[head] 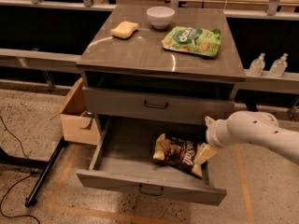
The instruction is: Pick brown chip bag from middle drawer and place on counter
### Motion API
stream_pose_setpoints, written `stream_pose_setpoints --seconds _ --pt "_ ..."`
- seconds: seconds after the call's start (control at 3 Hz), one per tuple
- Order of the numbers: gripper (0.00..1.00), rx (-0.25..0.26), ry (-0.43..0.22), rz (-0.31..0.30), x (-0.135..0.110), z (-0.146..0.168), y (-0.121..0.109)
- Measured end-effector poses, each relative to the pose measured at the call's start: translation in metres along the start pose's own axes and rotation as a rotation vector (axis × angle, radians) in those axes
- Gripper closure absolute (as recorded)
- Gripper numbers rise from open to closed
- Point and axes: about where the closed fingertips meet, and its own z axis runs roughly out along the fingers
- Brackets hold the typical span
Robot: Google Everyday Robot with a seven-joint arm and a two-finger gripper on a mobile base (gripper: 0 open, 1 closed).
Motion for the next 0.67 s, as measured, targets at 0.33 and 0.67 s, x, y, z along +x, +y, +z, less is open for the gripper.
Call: stream_pose_setpoints --seconds 0.33,0.67 --pt "0.17 -0.032 0.013 0.025 0.011 0.008 0.009" --pt "0.40 -0.055 0.003 0.028 0.012 0.025 0.015"
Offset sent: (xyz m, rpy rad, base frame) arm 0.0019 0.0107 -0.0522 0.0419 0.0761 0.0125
